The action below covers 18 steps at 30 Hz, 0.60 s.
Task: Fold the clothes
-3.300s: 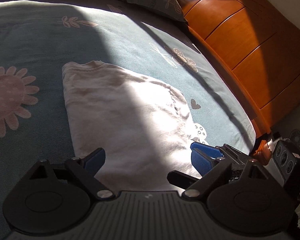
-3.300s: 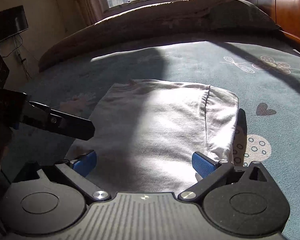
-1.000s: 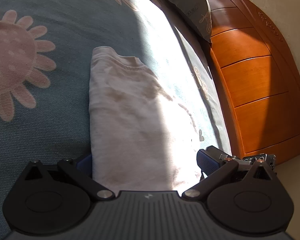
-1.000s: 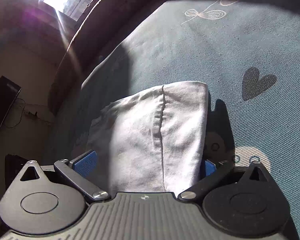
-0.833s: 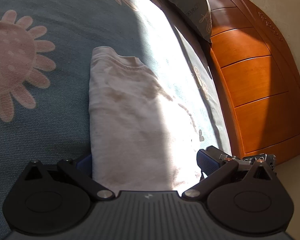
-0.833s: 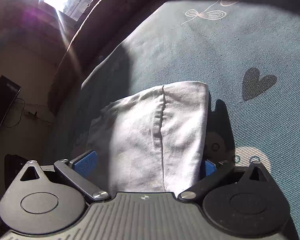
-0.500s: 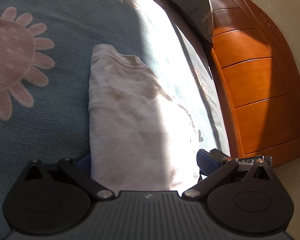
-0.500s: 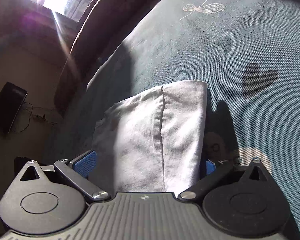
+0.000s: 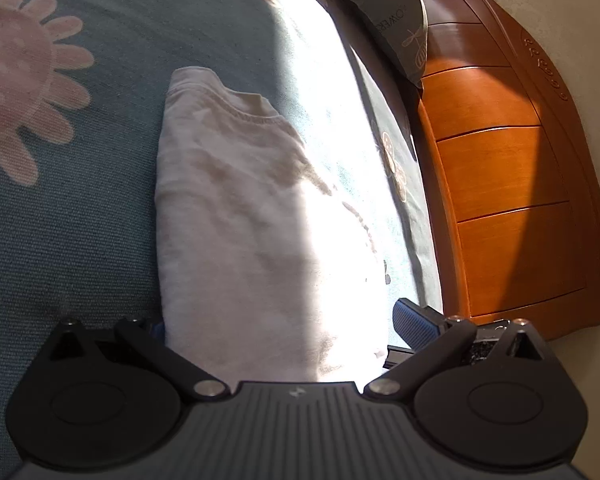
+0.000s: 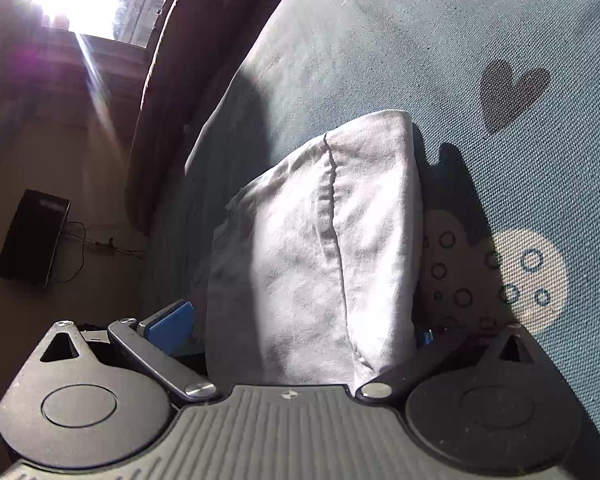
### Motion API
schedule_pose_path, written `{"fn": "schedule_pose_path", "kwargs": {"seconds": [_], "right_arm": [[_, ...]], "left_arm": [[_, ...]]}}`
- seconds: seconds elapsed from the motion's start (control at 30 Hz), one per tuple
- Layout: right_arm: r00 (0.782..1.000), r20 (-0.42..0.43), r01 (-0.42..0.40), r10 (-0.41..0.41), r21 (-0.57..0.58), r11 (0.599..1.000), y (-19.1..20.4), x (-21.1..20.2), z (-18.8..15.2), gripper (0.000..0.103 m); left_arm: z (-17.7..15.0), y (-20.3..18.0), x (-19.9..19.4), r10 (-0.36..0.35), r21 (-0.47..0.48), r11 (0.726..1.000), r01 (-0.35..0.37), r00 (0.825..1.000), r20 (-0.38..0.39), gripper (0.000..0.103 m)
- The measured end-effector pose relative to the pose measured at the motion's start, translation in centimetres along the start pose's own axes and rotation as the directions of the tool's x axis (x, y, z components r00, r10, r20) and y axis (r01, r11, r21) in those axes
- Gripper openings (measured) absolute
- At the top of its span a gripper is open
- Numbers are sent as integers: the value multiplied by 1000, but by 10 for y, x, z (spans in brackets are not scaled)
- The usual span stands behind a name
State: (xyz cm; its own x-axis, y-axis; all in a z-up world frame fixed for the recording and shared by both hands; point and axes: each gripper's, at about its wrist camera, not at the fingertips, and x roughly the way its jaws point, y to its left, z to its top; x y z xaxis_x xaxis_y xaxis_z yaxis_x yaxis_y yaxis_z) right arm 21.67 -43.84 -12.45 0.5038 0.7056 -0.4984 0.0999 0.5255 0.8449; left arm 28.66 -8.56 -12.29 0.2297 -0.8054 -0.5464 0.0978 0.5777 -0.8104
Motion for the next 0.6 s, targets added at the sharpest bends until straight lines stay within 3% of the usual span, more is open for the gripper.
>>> {"fn": "schedule_pose_path", "kwargs": {"seconds": [0.1, 0.17, 0.3, 0.47, 0.6], "right_arm": [[1000, -9, -13, 13, -40, 999, 2, -4, -14, 103], [999, 11, -30, 31, -37, 999, -1, -4, -14, 103], [1000, 13, -9, 8, 27, 1000, 5, 2, -5, 103], [999, 10, -48, 48, 0, 999, 23, -4, -3, 103], [999, 18, -50, 51, -32, 998, 36, -4, -2, 103]], "left_arm": [[-2, 7, -5, -36, -16, 999, 36, 999, 8, 102], [3, 7, -2, -29, -65, 997, 31, 999, 21, 102], [5, -11, 2, 9, -37, 999, -9, 1000, -4, 101], [9, -19, -6, -83, -73, 994, 84, 996, 16, 101], [10, -34, -4, -100, -45, 994, 100, 995, 13, 101]]}}
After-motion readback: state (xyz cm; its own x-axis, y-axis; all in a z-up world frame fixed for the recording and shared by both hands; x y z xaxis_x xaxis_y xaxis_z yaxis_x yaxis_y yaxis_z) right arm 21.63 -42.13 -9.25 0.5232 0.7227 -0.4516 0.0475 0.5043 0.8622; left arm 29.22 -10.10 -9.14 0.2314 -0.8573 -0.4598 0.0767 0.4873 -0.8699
